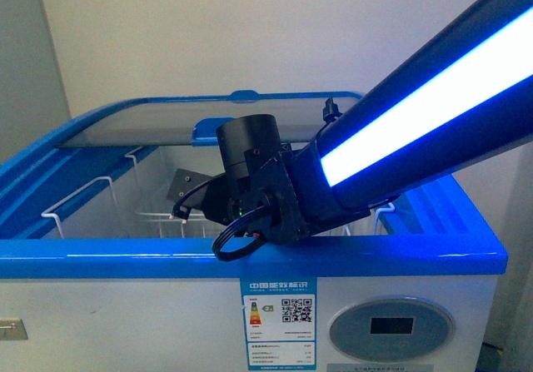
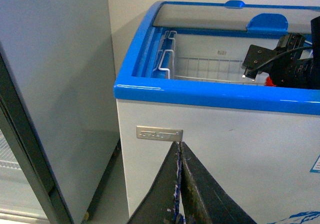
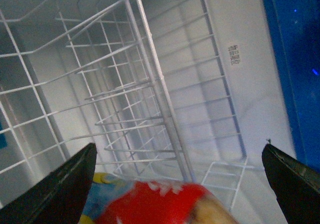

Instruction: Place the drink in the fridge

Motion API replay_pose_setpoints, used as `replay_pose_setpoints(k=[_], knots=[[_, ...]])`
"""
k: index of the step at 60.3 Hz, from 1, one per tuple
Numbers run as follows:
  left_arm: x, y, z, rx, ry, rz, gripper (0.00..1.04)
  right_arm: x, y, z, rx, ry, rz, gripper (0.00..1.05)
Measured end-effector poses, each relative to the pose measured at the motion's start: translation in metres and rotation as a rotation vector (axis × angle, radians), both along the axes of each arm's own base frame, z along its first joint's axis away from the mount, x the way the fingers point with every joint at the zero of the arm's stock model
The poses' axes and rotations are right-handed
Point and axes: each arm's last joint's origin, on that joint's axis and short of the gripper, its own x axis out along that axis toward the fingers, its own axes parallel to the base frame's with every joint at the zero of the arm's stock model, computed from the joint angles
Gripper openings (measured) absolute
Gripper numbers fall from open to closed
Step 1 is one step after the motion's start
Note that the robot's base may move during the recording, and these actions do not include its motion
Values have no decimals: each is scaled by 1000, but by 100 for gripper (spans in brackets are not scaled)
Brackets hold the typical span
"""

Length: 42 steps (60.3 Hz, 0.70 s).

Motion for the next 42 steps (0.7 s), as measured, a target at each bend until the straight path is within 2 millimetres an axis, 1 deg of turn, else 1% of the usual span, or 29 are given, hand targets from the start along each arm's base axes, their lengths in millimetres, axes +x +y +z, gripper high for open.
replay_pose_setpoints(k=[8, 13, 14, 16, 22, 27, 33, 37, 42], knots=[[0, 0, 0, 0, 0, 0, 3, -17, -6, 29, 62, 56, 50, 97], [0, 0, 0, 1, 0, 0, 3, -29, -16, 54, 127, 97, 58, 97], [0, 0, 0, 1, 0, 0, 3, -32, -23, 64, 152, 101, 59, 97], [0, 0, 0, 1, 0, 1, 3, -37, -31, 74, 195, 125, 74, 97], [0, 0, 0, 1, 0, 0, 3, -50, -48, 98, 278, 131, 59, 97], [0, 0, 0, 1, 0, 0, 3, -61, -71, 120, 385, 128, 30, 97], [0, 0, 0, 2, 0, 0, 3, -73, -102, 136, 495, 112, -35, 97], [0, 0, 0, 2, 0, 0, 3, -80, -123, 143, 560, 91, -86, 97], [0, 0, 0, 2, 0, 0, 3, -86, -143, 149, 629, 55, -143, 97]])
